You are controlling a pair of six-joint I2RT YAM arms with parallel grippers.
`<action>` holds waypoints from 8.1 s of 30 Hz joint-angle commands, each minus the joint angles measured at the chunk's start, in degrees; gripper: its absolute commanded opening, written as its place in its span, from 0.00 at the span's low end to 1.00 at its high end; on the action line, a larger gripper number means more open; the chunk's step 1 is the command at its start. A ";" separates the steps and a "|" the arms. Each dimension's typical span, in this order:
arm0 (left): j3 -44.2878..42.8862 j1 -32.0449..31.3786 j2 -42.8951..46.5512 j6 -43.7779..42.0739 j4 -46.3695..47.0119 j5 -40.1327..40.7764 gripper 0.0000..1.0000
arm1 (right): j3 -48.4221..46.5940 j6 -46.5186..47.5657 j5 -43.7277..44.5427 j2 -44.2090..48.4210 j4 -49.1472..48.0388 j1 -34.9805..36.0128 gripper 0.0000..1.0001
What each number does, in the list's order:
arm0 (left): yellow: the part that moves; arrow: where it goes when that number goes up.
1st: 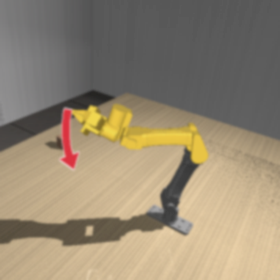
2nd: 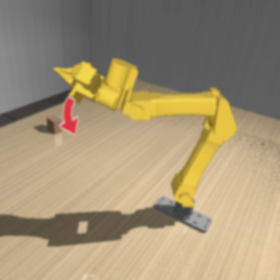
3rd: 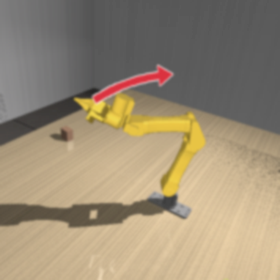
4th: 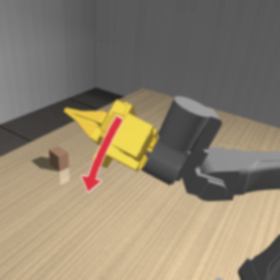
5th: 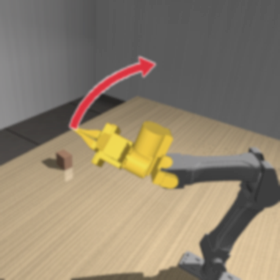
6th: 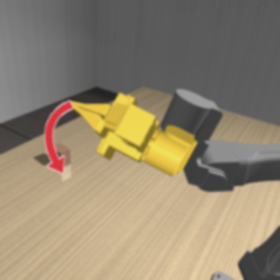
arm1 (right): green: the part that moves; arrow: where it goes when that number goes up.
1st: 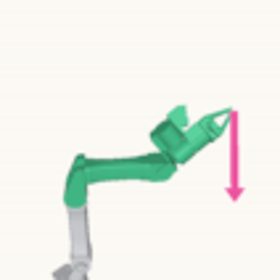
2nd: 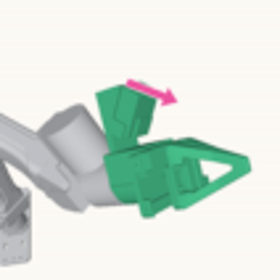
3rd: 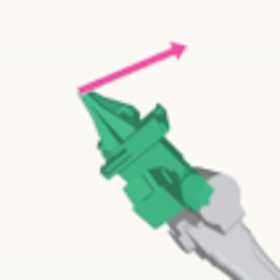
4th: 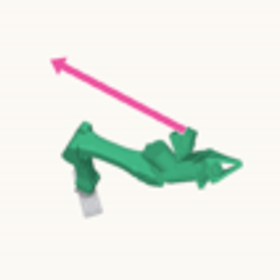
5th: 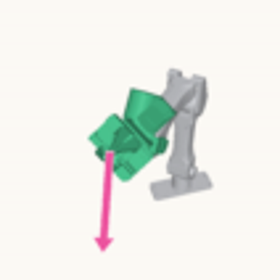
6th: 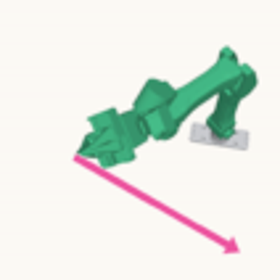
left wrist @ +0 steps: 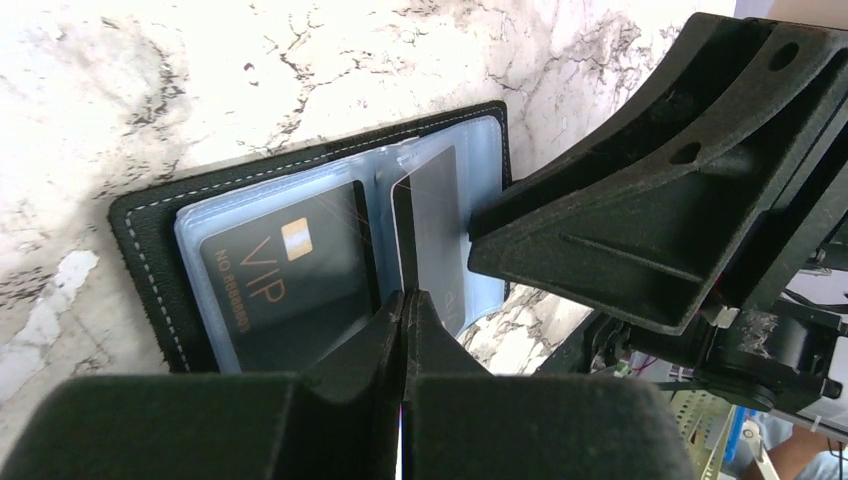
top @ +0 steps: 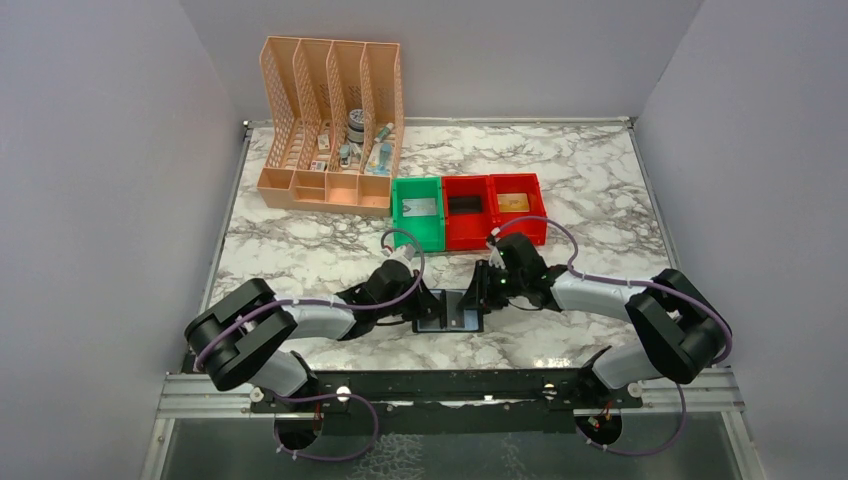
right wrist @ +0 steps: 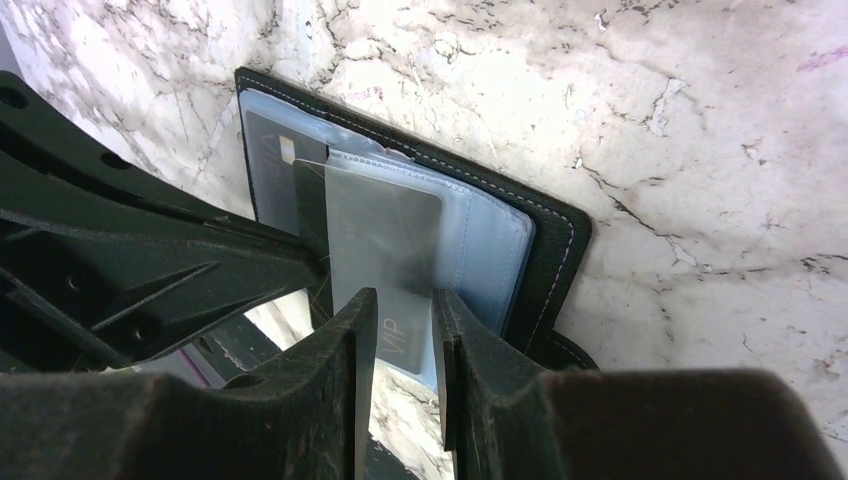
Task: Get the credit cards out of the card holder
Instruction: Remove the credit card from the card holder, then place the credit card in the storage box.
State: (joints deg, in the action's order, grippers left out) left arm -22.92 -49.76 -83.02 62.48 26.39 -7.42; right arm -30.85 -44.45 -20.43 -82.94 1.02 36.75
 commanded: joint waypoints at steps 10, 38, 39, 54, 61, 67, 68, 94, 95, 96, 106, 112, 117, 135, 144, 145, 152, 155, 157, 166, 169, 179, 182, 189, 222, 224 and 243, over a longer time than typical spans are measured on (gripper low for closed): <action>2.12 1.93 3.02 -0.53 0.83 -1.17 0.00 | -1.71 6.82 5.38 1.78 5.47 -0.37 0.29; -1.37 1.94 -1.88 -1.61 1.42 -5.42 0.10 | -0.54 3.34 4.87 -4.66 2.20 -0.37 0.28; -1.49 1.94 -1.89 -1.65 1.40 -5.41 0.06 | -0.46 3.20 5.20 -4.08 2.11 -0.44 0.28; -0.97 2.47 -1.24 -2.63 1.38 -6.22 0.15 | 1.52 1.50 4.88 -3.75 -1.31 -0.37 0.27; -3.33 2.47 -3.91 -3.08 1.73 -9.80 0.15 | 2.03 0.74 5.84 -4.42 -1.11 -0.41 0.25; -0.79 2.70 -0.38 -2.23 1.60 -6.56 0.00 | 2.26 0.62 7.94 -3.15 -0.48 -0.37 0.26; -0.33 2.82 0.35 -2.12 1.44 -6.06 0.00 | 2.02 0.92 8.21 -3.19 -0.03 -0.37 0.26; -8.84 7.55 29.45 -15.53 -39.35 11.76 0.00 | 1.24 2.38 -5.13 12.89 -11.10 -0.20 0.34; -8.13 7.57 30.87 -14.76 -39.35 12.64 0.00 | 1.22 1.86 -5.69 11.77 -11.98 -0.04 0.34; -7.40 7.57 32.29 -14.04 -39.03 13.19 0.00 | 0.63 1.79 -6.03 10.29 -11.86 0.20 0.34; -4.34 7.83 39.01 -11.96 -38.57 15.02 0.00 | -6.52 1.04 1.54 -5.06 -7.10 7.00 0.32; -2.61 7.83 37.20 -11.36 -32.61 10.40 0.00 | -8.20 1.53 10.93 -6.32 2.90 7.02 0.32; -1.52 8.04 34.34 -10.48 -23.83 3.49 0.00 | -9.36 4.02 12.37 4.82 6.98 7.10 0.36; -1.18 16.09 25.49 -8.86 -1.38 -22.12 0.00 | 4.19 3.11 -21.20 21.85 -19.77 -20.14 0.64; 0.45 16.01 23.09 -4.36 8.52 -25.92 0.00 | 5.74 -9.45 -36.60 13.88 -37.00 -19.73 0.62; 0.61 16.01 22.98 -3.79 9.50 -26.11 0.00 | 5.79 -10.10 -36.54 13.39 -37.92 -19.40 0.62; 1.08 15.92 22.37 -1.48 13.65 -26.59 0.00 | 5.07 -11.21 -32.50 13.47 -40.36 -14.30 0.60; 1.54 15.92 22.36 -0.65 14.70 -26.59 0.00 | 4.73 -11.94 -31.35 12.62 -41.31 -12.67 0.60; 1.59 15.85 22.23 -0.21 15.63 -26.80 0.00 | 4.07 -12.18 -31.41 11.45 -42.07 -10.95 0.59; 1.91 15.74 21.86 0.55 17.23 -27.64 0.00 | 2.60 -17.47 -33.19 6.51 -50.52 -8.92 0.37; 1.86 15.74 21.39 0.58 17.74 -27.88 0.00 | 2.42 -18.68 -33.98 5.40 -52.26 -8.80 0.29; 2.17 15.74 20.82 1.11 19.30 -27.57 0.00 | 3.32 -22.68 -35.88 2.73 -57.94 -8.72 0.03; 2.61 15.74 21.20 1.11 19.41 -26.92 0.00 | 3.69 -23.25 -36.46 2.46 -59.55 -8.72 0.01; 4.45 15.83 22.48 0.56 17.71 -24.67 0.57 | 2.41 -13.68 -29.92 7.14 -44.09 -9.84 0.01; -23.00 19.59 25.77 -40.16 -58.11 25.82 0.99 | -21.48 70.69 16.43 -5.37 -16.32 -6.55 0.01; -22.81 21.77 25.76 -39.96 -57.46 23.57 0.99 | -23.62 73.88 17.12 -8.07 -15.55 -6.54 0.01; -21.38 23.92 30.50 -39.93 -57.49 28.41 0.99 | -33.40 92.42 16.93 -20.88 -9.69 -6.52 0.01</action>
State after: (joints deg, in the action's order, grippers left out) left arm -44.40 -26.20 -53.47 23.40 -30.87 18.92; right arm -60.36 45.56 -2.68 -101.75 -10.59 30.26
